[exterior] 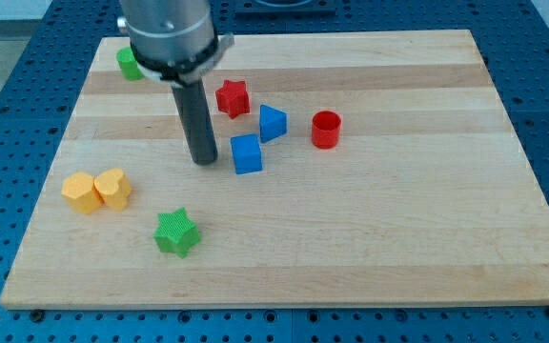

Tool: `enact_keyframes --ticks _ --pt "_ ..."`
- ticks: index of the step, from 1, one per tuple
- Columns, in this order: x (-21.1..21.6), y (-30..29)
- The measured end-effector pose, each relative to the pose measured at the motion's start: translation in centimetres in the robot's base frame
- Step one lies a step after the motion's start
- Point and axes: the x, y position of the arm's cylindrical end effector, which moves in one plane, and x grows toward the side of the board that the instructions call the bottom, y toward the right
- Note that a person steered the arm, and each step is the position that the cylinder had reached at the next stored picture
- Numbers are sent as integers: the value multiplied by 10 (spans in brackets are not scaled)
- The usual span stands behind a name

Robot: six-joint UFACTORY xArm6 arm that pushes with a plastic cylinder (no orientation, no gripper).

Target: Push the green star into the green circle

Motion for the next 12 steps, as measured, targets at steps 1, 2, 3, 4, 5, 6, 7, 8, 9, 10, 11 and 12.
enact_keyframes --ticks 1,2,3,4,5,6,7,8,9,10,11,12 --pt "69 32" --pt "141 11" --pt "150 -31" --pt "96 -19" --pt "45 -19" --pt "2 -20" --pt "-46 -34" --pt "-41 -54" --pt "-25 -51" --pt "-53 -106" --pt "-82 -140" --pt "-115 -149"
